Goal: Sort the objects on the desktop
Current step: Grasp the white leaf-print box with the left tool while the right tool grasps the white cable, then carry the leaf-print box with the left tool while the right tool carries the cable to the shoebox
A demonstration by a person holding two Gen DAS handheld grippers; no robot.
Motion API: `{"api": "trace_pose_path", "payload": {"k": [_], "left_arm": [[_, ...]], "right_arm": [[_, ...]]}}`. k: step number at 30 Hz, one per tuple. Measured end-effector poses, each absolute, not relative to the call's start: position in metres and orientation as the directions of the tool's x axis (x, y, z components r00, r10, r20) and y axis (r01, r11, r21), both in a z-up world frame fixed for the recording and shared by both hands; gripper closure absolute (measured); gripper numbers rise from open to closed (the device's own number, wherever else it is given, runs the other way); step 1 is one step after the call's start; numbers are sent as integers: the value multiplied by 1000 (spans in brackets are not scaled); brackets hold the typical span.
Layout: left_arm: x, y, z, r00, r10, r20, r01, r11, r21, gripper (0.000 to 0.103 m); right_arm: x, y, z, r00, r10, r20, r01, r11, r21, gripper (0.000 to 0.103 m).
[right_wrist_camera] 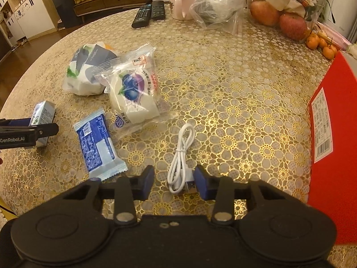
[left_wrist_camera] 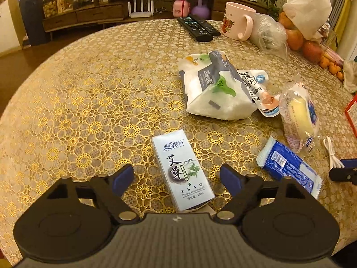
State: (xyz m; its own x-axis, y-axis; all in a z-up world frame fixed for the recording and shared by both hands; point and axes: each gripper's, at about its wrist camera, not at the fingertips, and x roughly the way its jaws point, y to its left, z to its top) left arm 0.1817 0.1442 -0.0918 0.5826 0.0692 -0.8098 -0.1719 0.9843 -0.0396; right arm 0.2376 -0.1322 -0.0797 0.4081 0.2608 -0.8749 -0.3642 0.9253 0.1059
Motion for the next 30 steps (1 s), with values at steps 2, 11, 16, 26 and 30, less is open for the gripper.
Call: {"api": "trace_pose_path", "payload": {"k": [2,11,16,26,30], "left_arm": [[181,143,-91,585,83,-807,-173,985,-24,28],[179,143,-87,590,116,-799,-189,982,3,71],[179,144,-86,583,114,-804,-198,980,-4,73],[172,139,-82,578,85,-812,-197,980,-38,75],[169,133,-75,583,67,-809,-185,981,-52,75]], "right_arm": [[237,-131,-80,417,244,-876,-362,928,86,73],[234,-130,-80,428,217,-877,-358,932,56,84],[234,-133,-79,429,212,-878,-347,936,56,85],[231,-144,-71,441,237,-866,-328,940,90,88],[229,-149,-67,447,248,-859,-322,941,104,89]]}}
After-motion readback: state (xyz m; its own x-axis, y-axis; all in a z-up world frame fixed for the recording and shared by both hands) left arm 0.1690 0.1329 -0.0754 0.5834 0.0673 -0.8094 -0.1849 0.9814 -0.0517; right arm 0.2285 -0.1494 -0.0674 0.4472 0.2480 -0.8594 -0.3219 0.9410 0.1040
